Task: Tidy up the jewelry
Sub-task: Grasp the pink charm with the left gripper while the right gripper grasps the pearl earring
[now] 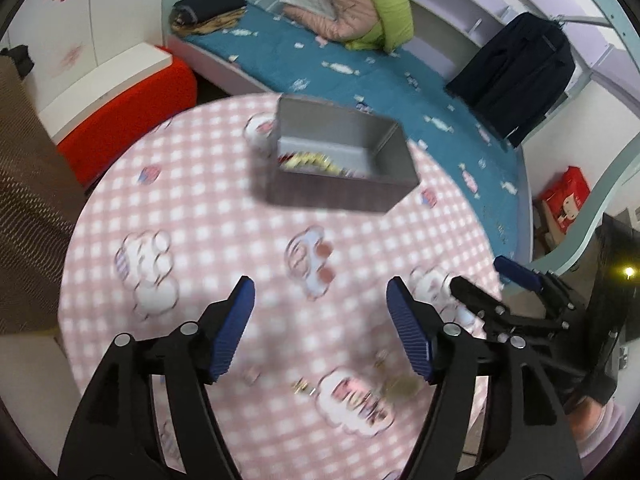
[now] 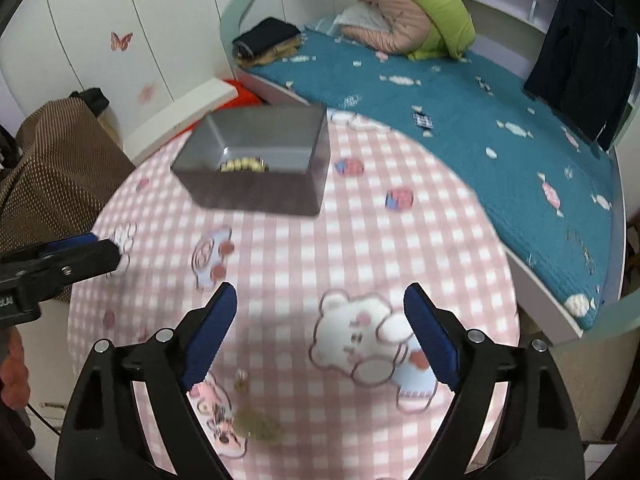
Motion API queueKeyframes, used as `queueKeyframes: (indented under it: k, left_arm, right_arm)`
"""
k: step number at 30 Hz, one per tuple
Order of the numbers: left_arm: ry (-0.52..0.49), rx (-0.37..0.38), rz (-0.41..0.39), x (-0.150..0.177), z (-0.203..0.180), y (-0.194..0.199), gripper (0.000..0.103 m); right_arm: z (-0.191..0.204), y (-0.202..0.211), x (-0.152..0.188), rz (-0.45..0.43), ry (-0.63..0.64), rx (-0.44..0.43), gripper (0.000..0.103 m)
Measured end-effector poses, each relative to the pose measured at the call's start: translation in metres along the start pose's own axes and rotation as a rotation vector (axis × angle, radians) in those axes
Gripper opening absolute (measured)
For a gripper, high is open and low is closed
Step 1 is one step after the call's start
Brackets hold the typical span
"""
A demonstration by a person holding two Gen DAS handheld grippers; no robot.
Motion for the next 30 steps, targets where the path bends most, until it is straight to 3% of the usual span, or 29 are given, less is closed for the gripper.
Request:
queueKeyframes:
  k: [6, 13, 17, 26, 30]
  left_arm:
    - [0.018, -0.016, 0.065, 0.033, 0.008, -0.005, 0.076]
    - [0.03, -0.012, 0.122, 0.06, 0.005, -0.019, 0.076]
    - [0.064, 0.026, 0.138, 0.069, 0.004, -0.023, 0.072]
    - [0.134, 0.035, 0.148, 0.075, 0.019, -0.032, 0.067]
    - [0.157, 0.031, 0.156, 0.074, 0.026, -0.034, 0.053]
  right_arm:
    - [0.01, -0.005, 0.025, 0.034, 0.032, -0.01, 0.082]
    - [0.03, -0.007, 0.045, -0.003, 0.115, -0.059, 0.082]
    - [0.038, -0.015, 0.057, 0.017, 0.148, -0.074, 0.069]
    - [0.044, -0.03, 0.075, 0.05, 0.191, -0.066, 0.054]
    - [0.045, -0.037, 0.083, 0.072, 0.191, -0.064, 0.039]
Point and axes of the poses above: each gripper's, at about its wrist camera, not at the fingertips, and y roughly against the way its jaws point, z to its left, x to its underside, the point moved 6 cm from there along -y, roughly the way its jaws point, and after that the axes turned 8 degrees about -y, right-handed, at the moved point
